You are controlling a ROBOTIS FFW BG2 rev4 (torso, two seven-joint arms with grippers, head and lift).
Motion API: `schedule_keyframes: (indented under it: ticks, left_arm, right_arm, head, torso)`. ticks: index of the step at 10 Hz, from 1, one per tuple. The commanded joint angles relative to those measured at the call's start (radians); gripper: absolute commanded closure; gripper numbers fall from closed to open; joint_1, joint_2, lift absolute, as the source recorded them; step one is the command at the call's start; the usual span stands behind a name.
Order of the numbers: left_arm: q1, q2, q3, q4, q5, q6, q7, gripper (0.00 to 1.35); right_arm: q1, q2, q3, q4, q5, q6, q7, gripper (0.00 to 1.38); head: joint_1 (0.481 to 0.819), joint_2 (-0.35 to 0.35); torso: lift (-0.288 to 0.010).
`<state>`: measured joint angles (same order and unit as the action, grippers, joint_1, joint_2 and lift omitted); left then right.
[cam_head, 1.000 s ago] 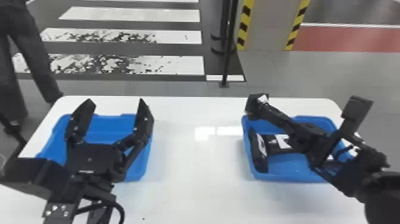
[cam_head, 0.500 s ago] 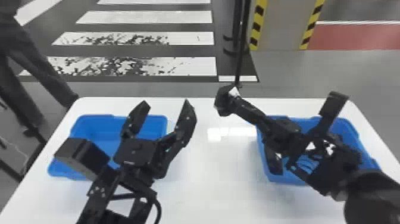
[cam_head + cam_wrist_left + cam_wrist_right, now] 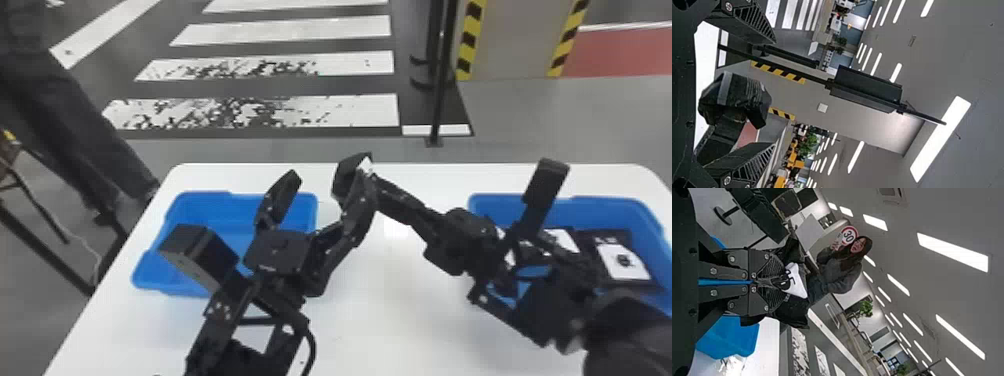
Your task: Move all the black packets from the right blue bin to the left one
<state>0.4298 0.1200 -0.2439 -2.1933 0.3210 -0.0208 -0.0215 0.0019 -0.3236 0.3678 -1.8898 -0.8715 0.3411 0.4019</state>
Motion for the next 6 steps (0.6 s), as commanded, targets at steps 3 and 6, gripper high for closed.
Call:
schedule_keyframes:
  ticks: [3,6]
  left_arm:
    - [-0.003,0.004,-0.007,0.005,0.002,-0.011,-0.003,0.11]
    - [-0.008,0.004,-0.007,0.008,0.004,0.004,-0.003,0.11]
  right_arm:
    - [-0.031,-0.006,0.047,0.018,-0.018,-0.025,0.0,1.12]
    - [-0.041,-0.006,0.083,0.013,-0.046,-0.027,0.0,1.12]
  head:
    - [0.695,0.164]
    - [0.695,0.165]
  torso:
    - [-0.14]
    - [-0.14]
